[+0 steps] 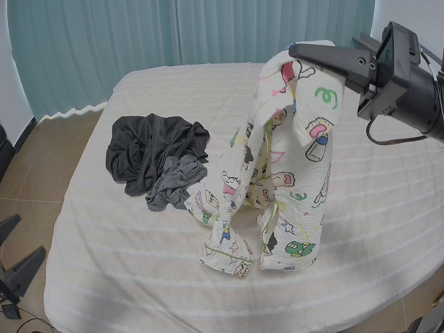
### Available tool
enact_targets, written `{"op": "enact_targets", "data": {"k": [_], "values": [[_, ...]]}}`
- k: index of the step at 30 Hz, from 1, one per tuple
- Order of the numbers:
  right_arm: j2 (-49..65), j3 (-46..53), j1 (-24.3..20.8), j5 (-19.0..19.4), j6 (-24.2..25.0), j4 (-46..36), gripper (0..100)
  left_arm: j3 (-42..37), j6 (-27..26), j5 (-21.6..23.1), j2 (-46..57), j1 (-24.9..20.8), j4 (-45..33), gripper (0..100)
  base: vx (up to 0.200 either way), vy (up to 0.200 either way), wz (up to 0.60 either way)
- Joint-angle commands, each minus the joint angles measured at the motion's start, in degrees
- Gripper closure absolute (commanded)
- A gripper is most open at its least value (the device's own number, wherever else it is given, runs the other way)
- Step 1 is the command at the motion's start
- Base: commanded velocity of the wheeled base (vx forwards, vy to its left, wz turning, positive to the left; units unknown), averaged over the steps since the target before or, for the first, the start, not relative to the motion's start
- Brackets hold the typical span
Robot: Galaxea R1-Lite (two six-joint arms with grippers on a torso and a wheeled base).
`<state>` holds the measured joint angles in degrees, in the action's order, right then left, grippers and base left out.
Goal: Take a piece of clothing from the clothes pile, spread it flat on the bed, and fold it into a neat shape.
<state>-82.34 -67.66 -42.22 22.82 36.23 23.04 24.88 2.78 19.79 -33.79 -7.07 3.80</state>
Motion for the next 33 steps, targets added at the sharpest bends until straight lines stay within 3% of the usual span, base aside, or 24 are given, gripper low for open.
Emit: {"op": "enact_targets", "data": {"k": [1, 4, 7, 9, 15, 33], "values": [[-2.74, -6.08, -5.24, -0.5, -0.99, -2.56, 100, 3.42, 0.82, 5.44, -30.19, -15.25, 10.52, 0, 0.0, 0.0, 0.0], [-2.83, -6.17, -5.24, -0.5, -1.51, -2.91, 100, 3.42, 4.16, 1.92, -38.45, -19.91, 21.25, 0, 0.0, 0.0, 0.0], [-3.09, -6.35, -5.24, -0.5, -1.78, -2.91, 100, 2.8, 6.89, -9.15, -46.98, -25.19, 30.65, 0, 0.0, 0.0, 0.0], [-3.27, -6.87, -4.89, -0.5, -1.87, -3.0, 100, 1.93, 10.14, -13.46, -48.82, -29.67, 34.52, 0, 0.0, 0.0, 0.0], [-3.53, -6.96, -4.28, -0.5, -1.87, -2.91, 100, 1.84, 13.13, -13.98, -49.09, -35.91, 35.57, 0, 0.0, 0.0, 0.0], [-3.09, -6.87, -3.31, -0.5, -1.87, -2.74, 100, 0.26, 12.95, -14.34, -51.37, -36.35, 35.48, 0, 0.0, 0.0, 0.0]]}}
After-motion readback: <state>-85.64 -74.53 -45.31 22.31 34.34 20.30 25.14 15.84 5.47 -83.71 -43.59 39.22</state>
